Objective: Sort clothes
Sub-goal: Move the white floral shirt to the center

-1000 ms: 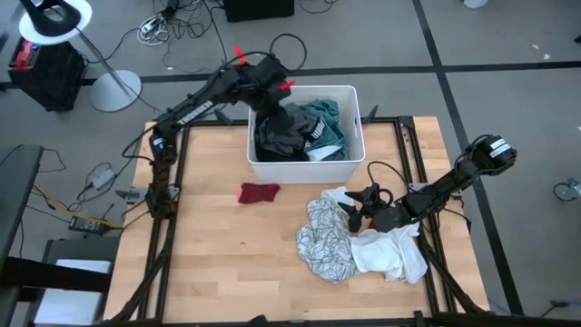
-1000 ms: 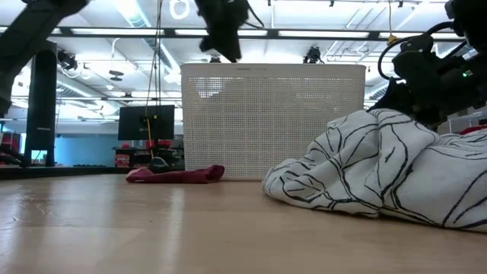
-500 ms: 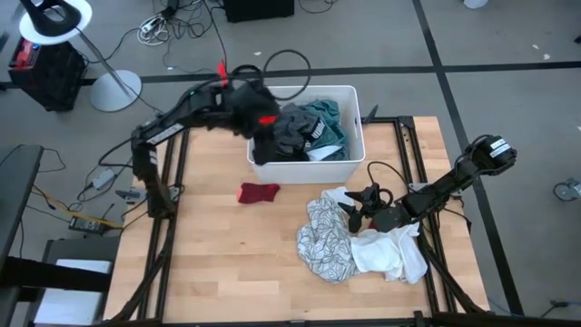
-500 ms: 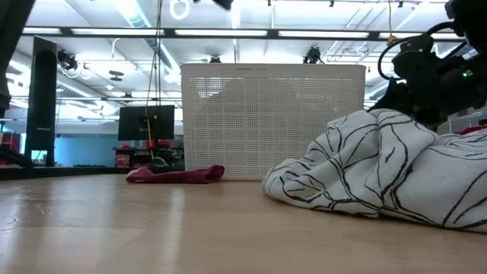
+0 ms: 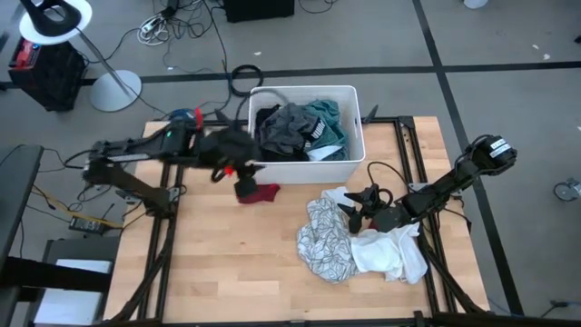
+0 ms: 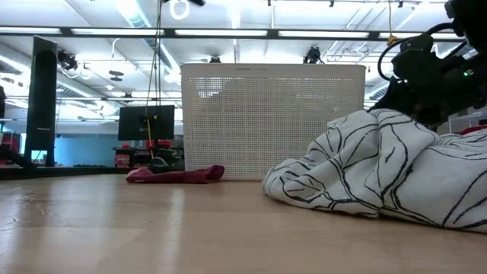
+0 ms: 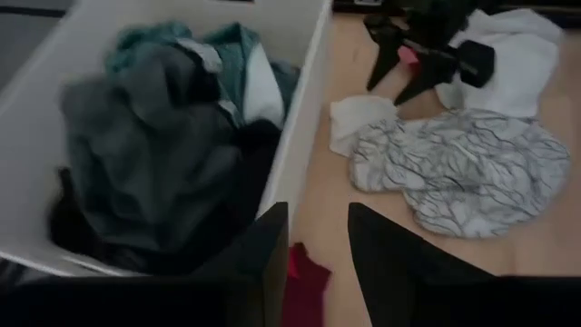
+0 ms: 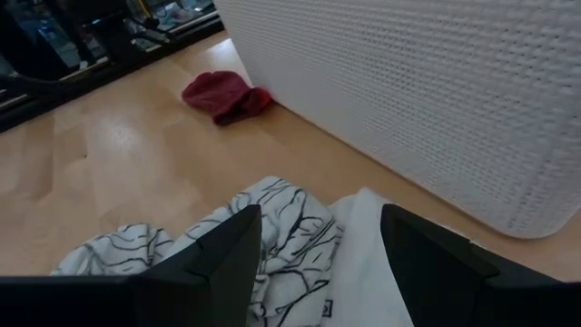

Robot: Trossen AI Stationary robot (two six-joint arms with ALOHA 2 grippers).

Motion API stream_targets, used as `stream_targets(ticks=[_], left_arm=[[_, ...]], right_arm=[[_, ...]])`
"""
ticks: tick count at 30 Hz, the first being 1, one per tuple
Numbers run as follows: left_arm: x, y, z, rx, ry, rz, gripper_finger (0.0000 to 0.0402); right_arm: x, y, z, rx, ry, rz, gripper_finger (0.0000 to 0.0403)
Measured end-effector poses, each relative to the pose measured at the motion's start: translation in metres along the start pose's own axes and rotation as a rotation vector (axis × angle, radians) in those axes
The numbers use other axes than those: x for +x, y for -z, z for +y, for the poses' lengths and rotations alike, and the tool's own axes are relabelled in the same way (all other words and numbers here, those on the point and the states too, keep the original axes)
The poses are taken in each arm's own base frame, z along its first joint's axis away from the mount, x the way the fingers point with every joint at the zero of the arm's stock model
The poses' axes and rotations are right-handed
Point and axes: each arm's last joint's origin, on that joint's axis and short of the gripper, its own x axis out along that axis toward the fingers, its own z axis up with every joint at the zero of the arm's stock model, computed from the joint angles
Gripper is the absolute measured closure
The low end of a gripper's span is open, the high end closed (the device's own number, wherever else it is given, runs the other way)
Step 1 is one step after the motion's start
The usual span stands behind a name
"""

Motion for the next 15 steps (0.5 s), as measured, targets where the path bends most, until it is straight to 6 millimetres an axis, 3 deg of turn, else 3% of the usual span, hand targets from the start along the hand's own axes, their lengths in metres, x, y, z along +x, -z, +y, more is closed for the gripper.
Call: stream_targets(ticks=[7,15], left_arm=[[-0.001,0.08,-0.009,-0.061,0.134,-0.069,0.028],[0.006,0.153,-0.012,-0.033,0.288,-0.221,0.028]], right_arm=[[0.0,0.0,0.001,0.078,-0.026,0.02,0.0174],[0.001,-0.001,0.004,0.137,-0.062,0.048,0.0174]])
